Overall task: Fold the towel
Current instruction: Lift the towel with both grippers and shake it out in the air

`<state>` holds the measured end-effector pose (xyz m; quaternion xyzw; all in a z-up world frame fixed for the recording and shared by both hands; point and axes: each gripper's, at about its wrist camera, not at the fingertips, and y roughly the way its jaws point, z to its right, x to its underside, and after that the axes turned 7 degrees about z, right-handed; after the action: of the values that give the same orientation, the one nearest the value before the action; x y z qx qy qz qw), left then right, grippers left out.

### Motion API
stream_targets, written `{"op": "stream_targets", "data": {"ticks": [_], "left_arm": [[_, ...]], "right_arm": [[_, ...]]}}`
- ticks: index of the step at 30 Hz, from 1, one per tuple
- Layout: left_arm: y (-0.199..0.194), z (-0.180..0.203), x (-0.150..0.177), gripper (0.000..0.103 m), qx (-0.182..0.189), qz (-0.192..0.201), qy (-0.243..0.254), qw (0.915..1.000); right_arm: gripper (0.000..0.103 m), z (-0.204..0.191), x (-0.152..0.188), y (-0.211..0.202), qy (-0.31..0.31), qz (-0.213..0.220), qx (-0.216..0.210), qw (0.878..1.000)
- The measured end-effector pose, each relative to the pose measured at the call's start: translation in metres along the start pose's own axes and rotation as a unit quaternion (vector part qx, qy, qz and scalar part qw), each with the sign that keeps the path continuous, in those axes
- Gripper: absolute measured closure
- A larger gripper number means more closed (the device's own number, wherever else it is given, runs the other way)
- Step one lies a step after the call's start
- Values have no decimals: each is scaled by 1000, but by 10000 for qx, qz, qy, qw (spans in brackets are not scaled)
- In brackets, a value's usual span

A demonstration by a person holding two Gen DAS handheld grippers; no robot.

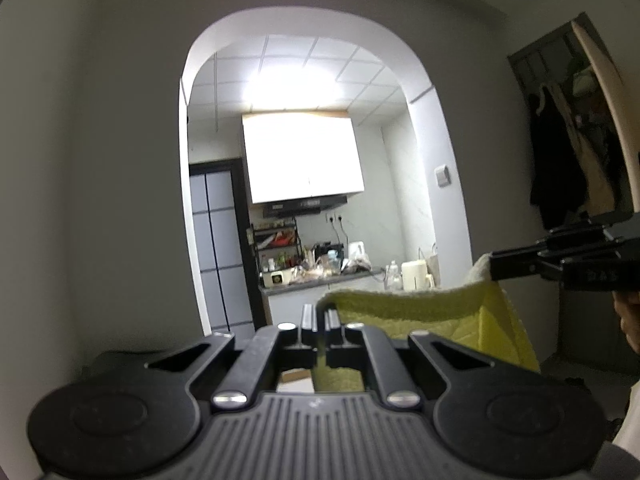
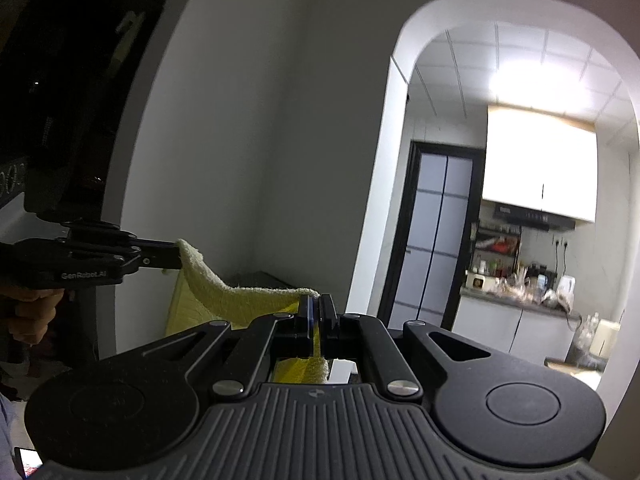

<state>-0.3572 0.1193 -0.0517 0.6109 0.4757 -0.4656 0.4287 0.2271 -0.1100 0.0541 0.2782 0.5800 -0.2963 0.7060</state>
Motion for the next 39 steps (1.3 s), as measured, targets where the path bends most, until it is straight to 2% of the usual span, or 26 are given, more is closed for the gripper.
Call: {"op": "stream_targets", "data": {"ticks": [3,4,7,12,13,15,16,18,22,26,30,32,33,34,37,39], "left_arm": [[-6,4,14,99,-12,-134,-18,9999],[4,0,11,99,-17,-153,-21,9999],[-4,1,15,100,-32,-256,-62,9996],[57,-12,28,99,-52,-463,-148,9988],[97,-24,25,99,-58,-487,-161,9987],[118,-28,33,99,-58,-583,-203,9981],[156,-40,30,99,-60,-612,-217,9979],[181,-46,36,99,-55,-713,-253,9971],[270,-73,37,99,-52,-838,-308,9960],[321,-85,45,99,-16,-997,-348,9944],[392,-104,51,99,-6,-1169,-398,9923],[470,-124,54,99,-5,-1271,-429,9910],[488,-129,59,99,-6,-1337,-445,9900],[527,-137,59,99,4,-1366,-454,9896],[576,-147,69,99,10,-1497,-486,9875],[592,-151,79,99,1,-1608,-513,9856]], "right_arm": [[100,8,8,12,88,-81,-38,9999],[100,10,10,16,106,-102,-52,9999],[100,19,17,32,162,-192,-94,9996],[100,34,33,53,306,-365,-71,9988],[100,37,37,58,343,-414,-63,9985],[100,42,45,66,394,-510,-55,9979],[100,45,51,72,423,-577,-52,9974],[100,49,59,81,461,-661,-48,9967],[100,57,71,96,553,-784,-41,9954],[100,64,88,115,626,-950,-76,9935],[100,71,106,131,705,-1113,-91,9912],[100,76,116,139,751,-1195,-96,9900],[100,77,121,143,772,-1236,-101,9893],[100,79,125,147,790,-1277,-111,9886],[100,84,136,157,834,-1384,-143,9868],[100,87,143,165,853,-1457,-183,9855]]}}
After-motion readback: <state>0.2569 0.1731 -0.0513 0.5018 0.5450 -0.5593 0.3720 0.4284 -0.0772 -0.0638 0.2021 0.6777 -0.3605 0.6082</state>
